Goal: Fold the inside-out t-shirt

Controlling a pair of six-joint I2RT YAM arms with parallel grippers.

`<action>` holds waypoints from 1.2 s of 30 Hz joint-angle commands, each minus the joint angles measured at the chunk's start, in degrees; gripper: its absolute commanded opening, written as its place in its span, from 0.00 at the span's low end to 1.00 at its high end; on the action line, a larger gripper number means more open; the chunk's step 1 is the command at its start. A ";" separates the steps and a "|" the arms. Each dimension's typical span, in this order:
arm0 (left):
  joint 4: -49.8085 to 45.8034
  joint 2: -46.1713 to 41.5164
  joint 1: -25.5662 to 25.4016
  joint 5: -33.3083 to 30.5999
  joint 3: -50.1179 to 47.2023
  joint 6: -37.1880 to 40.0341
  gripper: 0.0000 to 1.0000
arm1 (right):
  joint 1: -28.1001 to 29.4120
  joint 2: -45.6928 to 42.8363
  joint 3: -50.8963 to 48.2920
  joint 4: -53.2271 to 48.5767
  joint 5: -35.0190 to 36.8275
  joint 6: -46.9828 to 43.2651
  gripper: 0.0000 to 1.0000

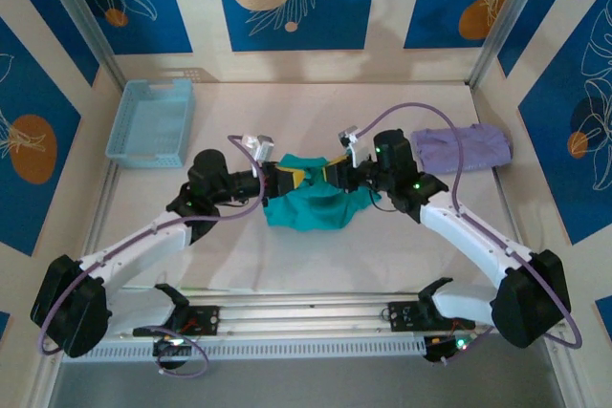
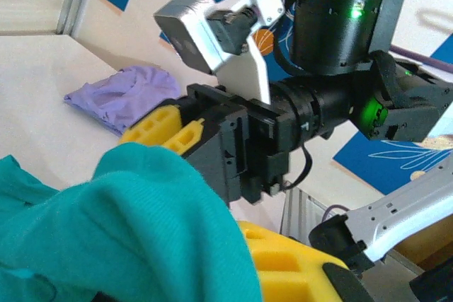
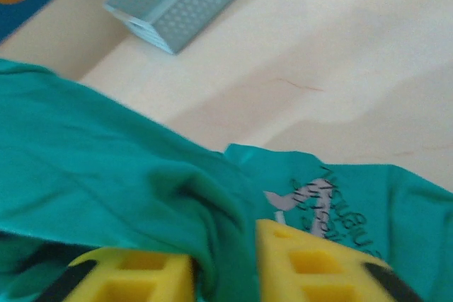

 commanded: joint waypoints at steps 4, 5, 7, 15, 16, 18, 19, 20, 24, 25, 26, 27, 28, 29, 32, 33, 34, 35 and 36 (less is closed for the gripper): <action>2.43 -1.86 0.88 -0.94 -0.59 0.28 0.00 | 0.29 -5.70 1.57 -9.16 8.20 -4.45 0.43; 1.66 -2.05 0.90 -1.84 -0.67 0.76 0.00 | 0.39 -7.51 0.98 -9.13 7.07 -5.75 0.44; 0.39 -2.34 0.87 -2.95 -0.59 1.44 0.00 | 0.47 -10.84 -0.61 -7.87 2.24 -8.17 0.45; -1.37 -2.64 0.86 -3.17 -0.50 2.27 0.00 | 3.47 -10.88 -3.05 3.58 -17.19 -9.73 0.40; -1.33 -2.62 0.86 -3.00 -0.54 2.31 0.00 | 3.85 -9.99 -2.72 4.67 -18.01 -9.48 0.39; -1.38 -2.71 0.86 -2.66 -0.58 2.20 0.00 | 4.37 -7.18 -1.27 5.52 -18.21 -8.97 0.35; -1.26 -2.71 0.93 -2.66 -0.59 2.26 0.00 | 4.34 -6.09 -0.48 5.28 -18.20 -8.98 0.34; -1.28 -2.71 0.86 -2.57 -0.59 2.26 0.00 | 4.36 -4.93 0.14 5.16 -18.06 -9.30 0.34; -1.11 -2.62 0.89 -2.01 -0.59 2.18 0.00 | 3.93 -1.87 0.79 6.42 -18.17 -9.75 0.36; -1.11 -2.71 0.88 -1.94 -0.59 2.13 0.00 | 3.82 -1.41 0.96 6.64 -18.54 -9.62 0.37; -1.07 -2.71 0.88 -1.83 -0.59 2.09 0.00 | 3.66 -0.89 1.27 6.87 -18.84 -9.62 0.37; -1.11 -2.75 0.86 -1.80 -0.67 2.10 0.00 | 3.62 -0.52 1.48 6.92 -18.83 -9.65 0.38; -1.07 -2.79 0.87 -1.83 -0.76 2.11 0.00 | 3.55 -0.25 1.68 7.07 -18.98 -9.69 0.38; -1.06 -2.80 0.87 -1.89 -0.82 2.19 0.00 | 3.54 0.12 1.95 7.18 -19.12 -9.82 0.38; -1.06 -2.79 0.89 -1.85 -0.85 2.22 0.00 | 3.29 0.67 2.71 7.35 -19.69 -10.00 0.38; -1.01 -2.78 0.88 -1.85 -0.85 2.19 0.00 | 3.23 0.81 2.94 7.35 -19.63 -10.02 0.38; -0.99 -2.80 0.86 -1.85 -0.78 2.16 0.00 | 3.20 0.86 3.12 7.35 -19.76 -10.11 0.37; -1.05 -2.80 0.91 -1.85 -0.82 2.17 0.00 | 3.13 0.83 3.22 7.35 -20.35 -10.20 0.33; -1.06 -2.80 0.89 -1.93 -0.80 2.19 0.00 | 3.03 0.76 3.29 7.35 -20.80 -10.31 0.28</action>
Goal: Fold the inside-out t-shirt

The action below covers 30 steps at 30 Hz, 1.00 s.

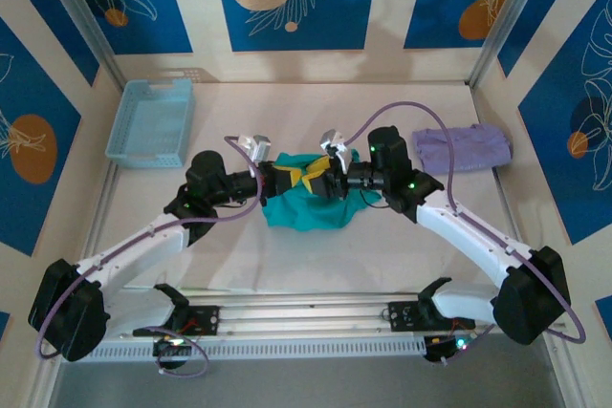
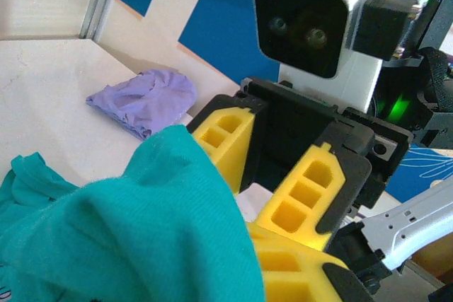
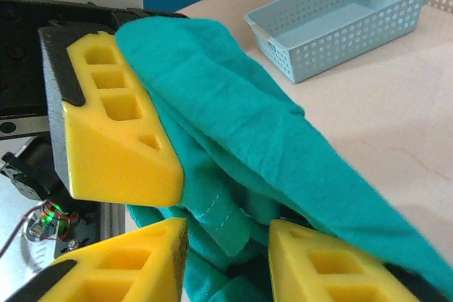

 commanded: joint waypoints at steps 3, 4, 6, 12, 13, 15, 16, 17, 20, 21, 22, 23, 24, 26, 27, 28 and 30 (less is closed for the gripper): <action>0.67 -1.51 0.57 0.78 -0.15 1.13 0.00 | -0.33 0.38 1.87 0.44 -3.47 -1.70 0.12; 0.73 -1.57 0.62 0.75 -0.18 1.05 0.00 | -0.35 0.29 1.73 0.35 -3.64 -1.79 0.09; 0.83 -1.60 0.62 0.69 -0.28 1.06 0.00 | -0.44 -0.04 1.30 0.16 -3.81 -1.90 0.01; 0.13 -1.68 0.60 -0.06 -0.46 1.78 0.08 | -0.89 -2.10 0.74 -1.00 -3.78 -1.74 0.00; -0.28 -1.77 0.57 -0.27 -0.54 2.12 0.13 | -1.11 -2.48 0.88 -1.56 -3.74 -1.55 0.00; -1.23 -1.77 0.58 -0.88 -0.70 3.02 0.24 | -1.49 -3.49 1.33 -2.85 -3.86 -0.58 0.00; -1.56 -1.77 0.58 -1.17 -0.85 3.42 0.29 | -1.66 -3.87 1.49 -3.43 -4.06 -0.09 0.00; -1.99 -1.86 0.58 -1.54 -1.13 3.87 0.33 | -1.67 -4.31 1.88 -4.51 -4.08 0.40 0.00; -2.62 -1.95 0.60 -2.44 -1.77 4.62 0.38 | -1.77 -4.79 4.32 -9.93 -4.14 1.07 0.00; -2.71 -1.83 0.58 -2.34 -1.78 4.73 0.38 | -1.77 -4.72 5.34 -11.81 -4.30 1.14 0.00; -2.72 -1.70 0.58 -2.10 -1.70 4.93 0.38 | -1.77 -4.64 5.99 -13.13 -4.38 1.32 0.00; -2.93 -1.44 0.58 -1.94 -1.56 5.11 0.38 | -1.77 -4.55 6.83 -14.42 -4.52 1.67 0.00; -3.30 -1.21 0.58 -1.93 -1.34 5.32 0.38 | -1.76 -4.39 7.84 -15.90 -4.67 1.82 0.00; -4.05 -0.73 0.58 -2.21 -1.16 6.08 0.37 | -1.78 -3.81 10.11 -19.56 -4.25 1.91 0.00; -4.41 -0.53 0.59 -2.58 -1.10 6.37 0.36 | -1.74 -3.33 11.40 -21.44 -3.89 1.69 0.00; -4.69 -0.39 0.59 -2.87 -1.16 6.72 0.36 | -1.72 -3.07 12.65 -23.48 -3.37 1.50 0.00; -4.34 -0.04 0.56 -3.00 -1.49 7.06 0.36 | -1.86 -2.52 14.39 -25.84 -2.18 1.82 0.00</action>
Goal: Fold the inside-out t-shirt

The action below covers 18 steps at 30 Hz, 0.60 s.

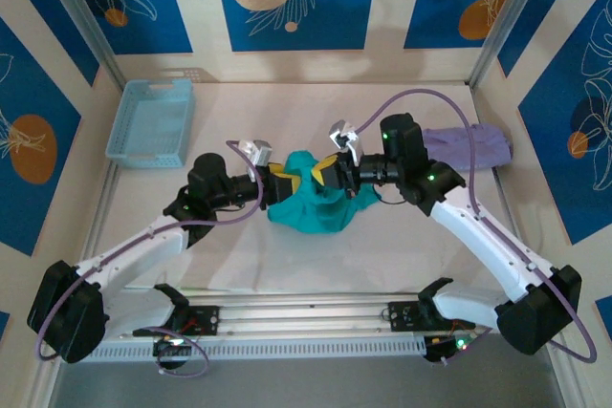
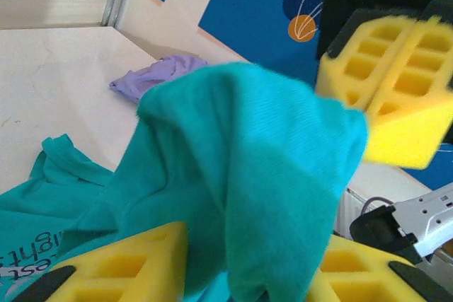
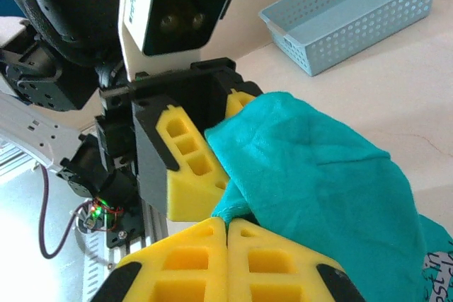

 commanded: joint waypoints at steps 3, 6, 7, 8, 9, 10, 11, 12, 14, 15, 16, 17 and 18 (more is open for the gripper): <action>1.80 1.69 0.41 1.12 -0.86 1.27 0.45 | -0.44 1.11 3.62 -5.61 0.87 3.39 0.00; 6.93 3.36 0.29 4.43 -1.89 -1.03 0.51 | -0.52 2.11 3.97 -4.61 0.76 5.02 0.00; 8.59 3.94 0.32 5.35 -2.10 -1.68 0.53 | -0.51 2.38 4.13 -4.30 0.90 5.29 0.00; 9.71 4.50 0.24 6.24 -2.22 -2.12 0.55 | -0.69 2.60 4.14 -4.04 0.73 5.43 0.00; 10.30 4.89 0.23 6.82 -2.22 -2.21 0.56 | -0.83 2.71 4.12 -3.80 0.69 5.68 0.00; 10.55 5.37 0.25 7.21 -2.22 -2.17 0.57 | -1.10 2.79 4.22 -3.72 0.68 5.95 0.00; 10.67 5.63 0.29 7.63 -2.26 -1.83 0.57 | -1.51 2.89 4.29 -3.74 0.63 6.04 0.00; 10.59 5.76 0.24 7.70 -2.38 -1.49 0.59 | -1.89 2.84 4.47 -3.92 0.64 6.18 0.00; 10.69 5.97 0.20 7.40 -2.77 -1.03 0.62 | -3.15 2.80 4.67 -4.45 0.24 6.27 0.00; 10.62 5.98 0.27 7.16 -3.05 -0.84 0.64 | -3.57 2.67 4.62 -4.55 -0.19 6.22 0.00; 10.39 5.98 0.25 6.89 -3.28 -0.39 0.65 | -4.00 2.63 4.67 -4.51 -0.77 6.22 0.00; 9.73 5.90 0.23 6.42 -3.47 0.19 0.67 | -4.36 2.57 4.67 -4.57 -1.15 6.10 0.00; 9.18 5.73 0.29 5.85 -3.70 0.84 0.68 | -4.60 2.54 4.69 -4.51 -1.48 6.01 0.00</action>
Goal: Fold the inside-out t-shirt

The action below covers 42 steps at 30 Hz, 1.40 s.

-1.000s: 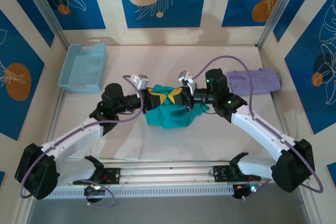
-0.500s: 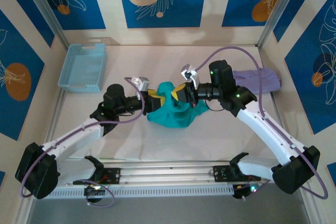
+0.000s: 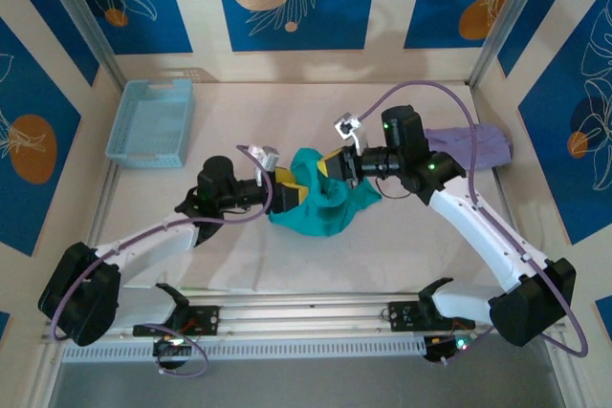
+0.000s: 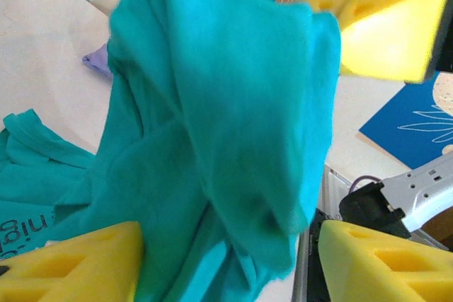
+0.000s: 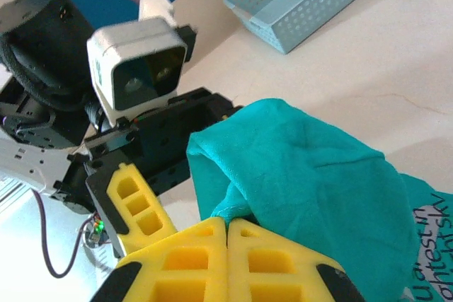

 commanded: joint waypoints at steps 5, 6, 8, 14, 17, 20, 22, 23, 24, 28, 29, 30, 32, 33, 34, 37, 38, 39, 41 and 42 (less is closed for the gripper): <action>0.29 -0.60 0.60 -3.23 -2.71 6.42 0.71 | -1.51 -0.24 2.52 -0.88 -3.95 0.37 0.00; -0.20 -0.33 0.71 -4.03 -2.61 7.19 0.70 | -1.49 -0.24 2.54 -0.86 -4.25 0.38 0.00; -1.05 0.89 0.84 -5.15 -1.85 8.53 0.62 | -1.60 -0.24 2.71 -0.73 -4.93 0.47 0.00; -3.41 4.78 1.17 -10.34 1.50 7.18 0.00 | -1.97 -0.33 3.68 -1.21 -7.96 1.55 0.00; -9.91 3.73 2.47 -22.21 1.96 6.27 0.00 | -2.88 -1.91 4.55 -4.24 -8.24 1.13 0.00; -15.13 2.08 4.05 -33.50 1.19 5.93 0.00 | -3.97 -4.18 3.96 -4.80 -9.45 1.97 0.00; -17.62 1.77 4.51 -37.07 1.00 6.34 0.00 | -4.40 -5.14 2.71 -3.50 -11.01 3.50 0.00; -18.53 1.86 4.49 -38.11 1.23 6.66 0.00 | -4.44 -5.25 2.06 -2.34 -12.22 4.42 0.00; -19.62 1.99 4.47 -38.85 1.62 6.80 0.00 | -4.43 -5.05 1.57 -1.18 -13.65 5.30 0.00; -24.14 2.12 4.44 -42.48 2.68 7.59 0.00 | -3.00 -3.16 1.44 0.16 -16.77 6.69 0.00; -24.50 1.67 4.46 -42.85 2.66 7.95 0.00 | -2.23 -2.57 1.69 -0.51 -15.49 6.26 0.00; -24.63 0.91 4.36 -42.95 2.43 8.33 0.00 | -1.59 -2.01 1.83 -1.00 -14.39 6.04 0.00; -24.17 -1.09 4.41 -42.06 1.76 8.66 0.12 | -0.48 -0.46 2.08 -1.88 -11.65 6.33 0.00; -23.82 -2.43 4.27 -41.17 1.46 8.66 0.25 | 0.36 0.59 2.37 -2.86 -8.79 6.42 0.00; -23.43 -3.97 4.16 -40.11 1.20 8.46 0.37 | 1.17 1.71 2.79 -3.85 -6.21 6.38 0.00; -21.69 -8.98 2.82 -37.63 0.28 8.44 0.54 | 2.08 3.86 3.00 -2.90 -4.92 8.27 0.00; -20.96 -10.43 2.36 -36.22 -0.03 8.69 0.55 | 2.38 4.34 2.89 -2.16 -5.03 8.90 0.00; -19.93 -12.01 1.71 -34.77 -0.30 9.13 0.58 | 2.51 4.77 2.86 -1.78 -4.89 9.22 0.00; -17.77 -13.97 0.05 -31.29 -0.70 10.17 0.62 | 2.78 5.45 3.19 -1.19 -4.86 9.70 0.00; -16.78 -14.19 -0.83 -29.76 -0.65 10.71 0.64 | 2.95 5.69 3.23 -0.81 -4.92 9.95 0.00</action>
